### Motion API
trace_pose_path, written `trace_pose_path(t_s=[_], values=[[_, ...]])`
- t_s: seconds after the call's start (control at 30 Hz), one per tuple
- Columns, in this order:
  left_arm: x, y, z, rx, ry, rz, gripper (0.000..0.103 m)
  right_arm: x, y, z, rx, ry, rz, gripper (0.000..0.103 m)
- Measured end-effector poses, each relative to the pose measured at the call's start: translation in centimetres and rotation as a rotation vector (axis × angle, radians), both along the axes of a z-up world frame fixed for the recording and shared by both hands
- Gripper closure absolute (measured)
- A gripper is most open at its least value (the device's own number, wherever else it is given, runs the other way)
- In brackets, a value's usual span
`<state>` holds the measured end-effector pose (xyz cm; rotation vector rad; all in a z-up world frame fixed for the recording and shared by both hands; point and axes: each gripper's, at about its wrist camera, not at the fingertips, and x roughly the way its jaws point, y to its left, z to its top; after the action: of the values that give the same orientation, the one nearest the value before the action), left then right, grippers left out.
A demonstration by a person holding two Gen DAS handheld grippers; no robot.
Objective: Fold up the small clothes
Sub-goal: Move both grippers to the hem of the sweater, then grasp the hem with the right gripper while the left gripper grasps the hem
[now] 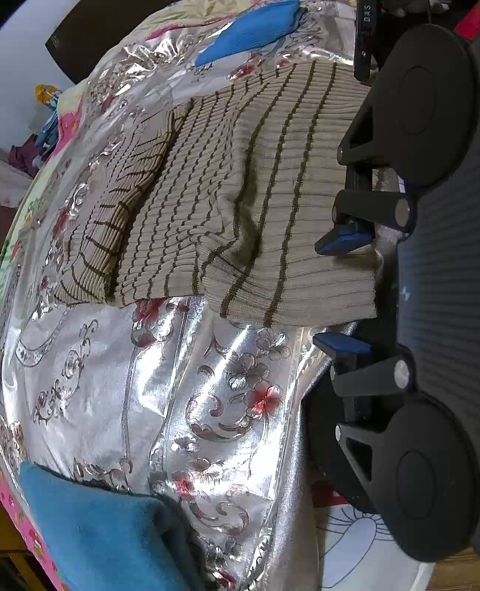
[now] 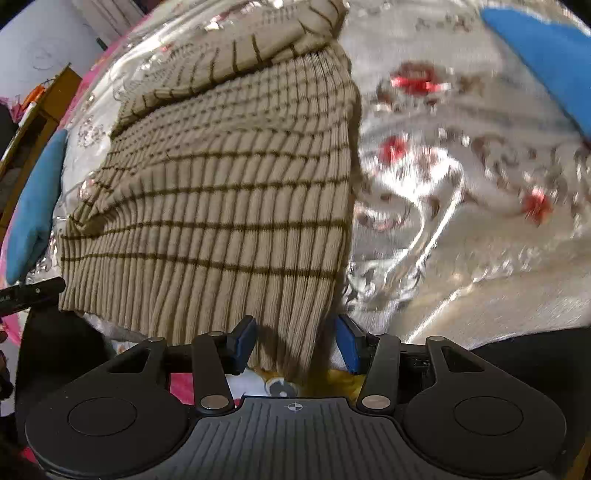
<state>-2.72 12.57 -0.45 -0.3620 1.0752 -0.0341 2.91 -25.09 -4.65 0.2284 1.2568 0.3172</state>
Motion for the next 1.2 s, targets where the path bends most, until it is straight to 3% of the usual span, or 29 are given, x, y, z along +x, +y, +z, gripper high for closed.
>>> trace_pose_path(t_s=[0.07,0.13,0.2,0.3,0.47,0.57,0.67,0.73,0.77,0.9,1.2], values=[[0.0,0.1,0.2,0.002,-0.003,-0.008,0.053,0.1,-0.1,-0.2,0.023,0.015,-0.003,0.054],[-0.1,0.2,0.3,0.007,0.0,-0.014,0.052,0.2,-0.1,-0.2,0.075,0.02,-0.002,0.06],[0.0,0.2,0.3,0.006,0.005,-0.02,0.052,0.2,-0.1,-0.4,0.145,0.031,-0.002,0.078],[0.2,0.2,0.2,0.002,0.012,-0.024,0.05,0.3,-0.6,-0.8,0.22,0.054,-0.035,0.092],[1.8,-0.1,-1.2,-0.004,0.057,-0.044,0.047,0.2,-3.2,0.2,0.369,0.031,-0.12,0.096],[2.4,-0.5,-1.6,0.015,0.079,-0.054,0.048,0.0,-4.2,1.1,0.388,0.0,-0.142,0.096],[2.6,-0.7,-1.6,0.013,0.089,-0.052,0.062,0.0,-4.6,0.9,0.393,0.002,-0.152,0.096],[2.5,-0.8,-1.6,-0.003,0.094,-0.054,0.079,-0.1,-5.0,0.7,0.391,0.008,-0.16,0.096],[2.5,-0.9,-1.5,-0.011,0.094,-0.057,0.081,-0.2,-5.3,0.8,0.393,0.008,-0.166,0.096],[2.2,-0.8,-1.2,-0.079,0.09,-0.062,0.088,-0.9,-6.5,1.6,0.43,-0.011,-0.193,0.096],[-0.8,1.9,2.4,-0.359,-0.024,0.06,0.091,-2.8,-9.1,4.9,0.538,-0.058,-0.246,0.098]])
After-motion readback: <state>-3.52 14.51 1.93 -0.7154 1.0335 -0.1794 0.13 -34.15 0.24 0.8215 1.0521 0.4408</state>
